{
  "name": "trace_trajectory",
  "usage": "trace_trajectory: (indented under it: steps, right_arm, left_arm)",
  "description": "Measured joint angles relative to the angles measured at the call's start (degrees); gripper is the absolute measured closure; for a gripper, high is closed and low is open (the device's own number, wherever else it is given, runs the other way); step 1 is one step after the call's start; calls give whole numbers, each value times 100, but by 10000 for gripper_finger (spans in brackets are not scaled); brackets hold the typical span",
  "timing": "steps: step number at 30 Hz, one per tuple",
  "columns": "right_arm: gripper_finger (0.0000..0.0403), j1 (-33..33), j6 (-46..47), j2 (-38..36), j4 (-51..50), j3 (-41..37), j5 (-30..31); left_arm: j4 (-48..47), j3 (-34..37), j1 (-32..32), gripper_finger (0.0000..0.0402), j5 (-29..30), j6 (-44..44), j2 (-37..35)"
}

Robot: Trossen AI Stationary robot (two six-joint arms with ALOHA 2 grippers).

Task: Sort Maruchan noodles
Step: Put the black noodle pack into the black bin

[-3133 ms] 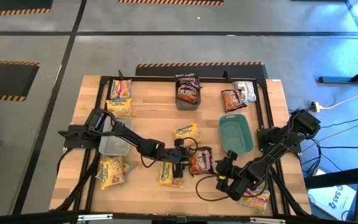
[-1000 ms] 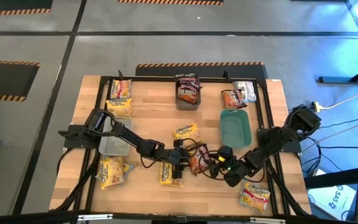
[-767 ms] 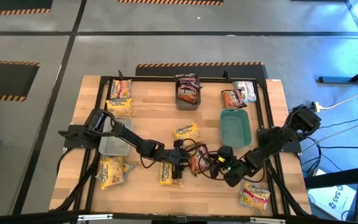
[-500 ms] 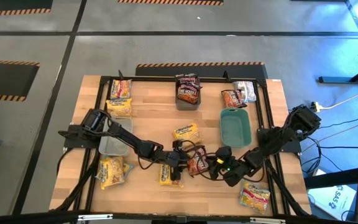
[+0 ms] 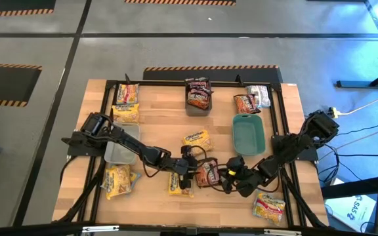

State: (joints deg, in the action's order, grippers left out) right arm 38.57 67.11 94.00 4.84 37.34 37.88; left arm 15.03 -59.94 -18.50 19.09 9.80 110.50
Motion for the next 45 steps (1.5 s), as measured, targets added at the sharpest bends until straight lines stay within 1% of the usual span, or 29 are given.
trace_trajectory:
  steps: [8, 11, 14, 17, 22, 26, 31, 36, 38, 45]
  right_arm:
    - [215, 0, 4, 0, -59, -7, -240]
    - [179, 0, -16, -2, -70, -7, -295]
    - [157, 2, -147, -66, -162, -8, -308]
    - [148, 6, -187, -231, -297, -9, -296]
    - [146, 9, -208, -512, -397, -11, -309]
    - [146, 2, -284, -617, -441, -11, -560]
    - [146, 1, -310, -621, -453, -11, -626]
    - [146, -1, -304, -791, -675, -11, -1039]
    - [146, 4, -290, -850, -811, -11, -1012]
    - [145, 2, 58, -815, -748, -13, -772]
  left_arm:
    - [248, 5, 0, 209, -16, 68, 364]
    - [187, 3, 15, 209, -22, 81, 367]
    - [55, -1, 22, 209, -14, 126, 365]
    - [20, 0, 22, 209, -13, 144, 365]
    - [-26, -2, 22, 209, -22, 188, 411]
    - [-7, -4, 24, 209, -61, 209, 508]
    - [-2, -2, 22, 209, -125, 208, 518]
    - [-23, -2, 26, 209, -138, 214, 525]
    - [-33, -2, 28, 209, -140, 216, 525]
    - [-33, -2, 26, 209, -142, 223, 527]
